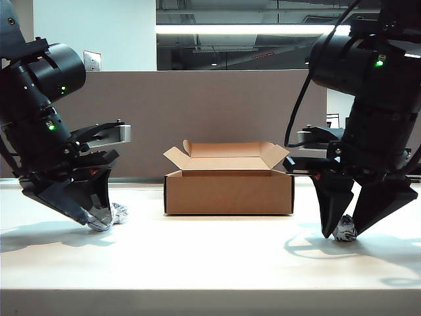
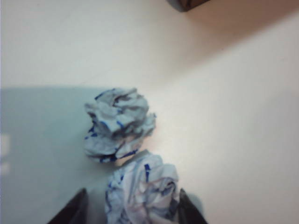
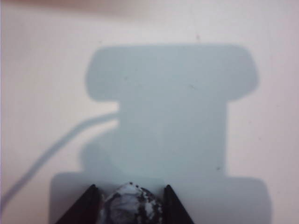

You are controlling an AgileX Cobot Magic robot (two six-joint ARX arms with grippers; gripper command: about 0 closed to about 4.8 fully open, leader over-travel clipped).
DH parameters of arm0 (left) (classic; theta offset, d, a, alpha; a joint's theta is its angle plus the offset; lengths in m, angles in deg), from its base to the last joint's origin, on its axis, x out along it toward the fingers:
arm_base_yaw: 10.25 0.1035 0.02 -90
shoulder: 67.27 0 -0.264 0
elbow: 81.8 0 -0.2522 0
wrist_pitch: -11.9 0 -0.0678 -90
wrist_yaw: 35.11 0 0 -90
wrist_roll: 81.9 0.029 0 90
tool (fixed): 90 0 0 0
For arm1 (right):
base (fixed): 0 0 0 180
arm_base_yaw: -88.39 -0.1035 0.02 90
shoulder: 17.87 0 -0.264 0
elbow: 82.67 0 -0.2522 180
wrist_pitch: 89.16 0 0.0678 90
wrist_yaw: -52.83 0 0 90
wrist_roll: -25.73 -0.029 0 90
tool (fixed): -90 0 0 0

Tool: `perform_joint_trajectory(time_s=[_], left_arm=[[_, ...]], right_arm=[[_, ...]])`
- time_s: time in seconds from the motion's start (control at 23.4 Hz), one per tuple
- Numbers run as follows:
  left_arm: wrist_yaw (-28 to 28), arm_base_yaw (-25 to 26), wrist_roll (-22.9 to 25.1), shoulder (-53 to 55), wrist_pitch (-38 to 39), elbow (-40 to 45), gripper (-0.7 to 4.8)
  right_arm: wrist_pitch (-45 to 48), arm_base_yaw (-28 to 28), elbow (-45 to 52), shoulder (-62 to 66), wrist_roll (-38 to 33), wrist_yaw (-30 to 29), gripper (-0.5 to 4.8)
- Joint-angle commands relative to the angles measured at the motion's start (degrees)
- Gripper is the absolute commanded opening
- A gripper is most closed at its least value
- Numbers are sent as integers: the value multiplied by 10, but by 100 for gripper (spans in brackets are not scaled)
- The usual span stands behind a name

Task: Pick up all the paper balls on the table and put them in the paper box.

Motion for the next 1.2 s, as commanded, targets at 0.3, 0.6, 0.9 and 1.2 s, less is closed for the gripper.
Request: perform_joint_trajectory(time_s=[0.3,0.6,0.9,1.2], left_arm=[[-23,0,-2,-2,-5,-2,145],[-23,0,-2,-2,-5,-2,126],[-25,0,-13,-2,2,-9,116],[-25,0,-13,-3,18,-40,116]], right_arm=[[-31,-1,4,4,-6,-10,102],[-30,-1,4,4,-6,-10,84],[-29,-1,4,4,-6,-10,73],[-28,-1,4,4,-6,-10,73]])
